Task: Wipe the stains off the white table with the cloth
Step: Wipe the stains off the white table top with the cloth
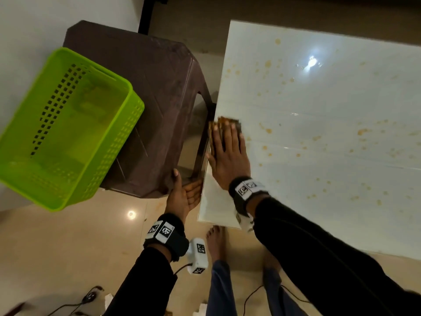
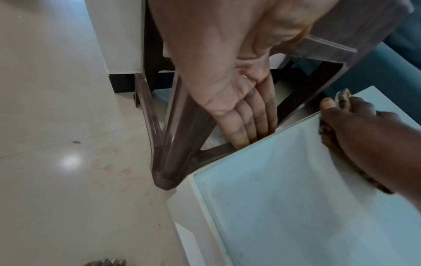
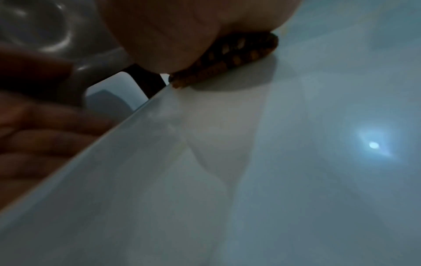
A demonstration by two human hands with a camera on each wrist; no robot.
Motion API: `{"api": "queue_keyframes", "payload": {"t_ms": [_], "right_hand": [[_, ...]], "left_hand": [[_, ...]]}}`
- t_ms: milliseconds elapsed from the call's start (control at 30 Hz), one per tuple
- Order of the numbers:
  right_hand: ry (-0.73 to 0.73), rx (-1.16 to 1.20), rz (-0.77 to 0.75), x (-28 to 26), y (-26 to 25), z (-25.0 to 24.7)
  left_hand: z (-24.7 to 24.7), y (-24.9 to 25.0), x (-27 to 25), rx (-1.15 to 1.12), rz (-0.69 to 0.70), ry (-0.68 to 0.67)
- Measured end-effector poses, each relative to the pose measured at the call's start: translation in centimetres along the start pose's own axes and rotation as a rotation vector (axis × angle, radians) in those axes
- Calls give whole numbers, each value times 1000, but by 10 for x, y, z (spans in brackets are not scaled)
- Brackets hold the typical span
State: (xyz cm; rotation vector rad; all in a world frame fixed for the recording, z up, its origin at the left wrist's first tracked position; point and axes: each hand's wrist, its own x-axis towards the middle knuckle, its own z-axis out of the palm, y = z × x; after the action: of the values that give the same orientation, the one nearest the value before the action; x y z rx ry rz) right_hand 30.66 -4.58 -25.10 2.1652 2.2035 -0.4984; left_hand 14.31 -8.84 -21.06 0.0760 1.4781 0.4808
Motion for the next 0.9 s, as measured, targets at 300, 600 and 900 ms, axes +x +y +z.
{"api": "queue_keyframes", "payload": {"t_ms": [300, 600, 900], "right_hand": [[-134, -30, -201, -182, -43, 52], [14, 4, -59, 22, 6, -4], [-113, 37, -164, -155, -27, 32]], "left_hand": [[7, 4, -9, 69, 0, -15], [5, -5, -1, 100, 61, -11], [16, 9, -16, 207, 22, 6]]}}
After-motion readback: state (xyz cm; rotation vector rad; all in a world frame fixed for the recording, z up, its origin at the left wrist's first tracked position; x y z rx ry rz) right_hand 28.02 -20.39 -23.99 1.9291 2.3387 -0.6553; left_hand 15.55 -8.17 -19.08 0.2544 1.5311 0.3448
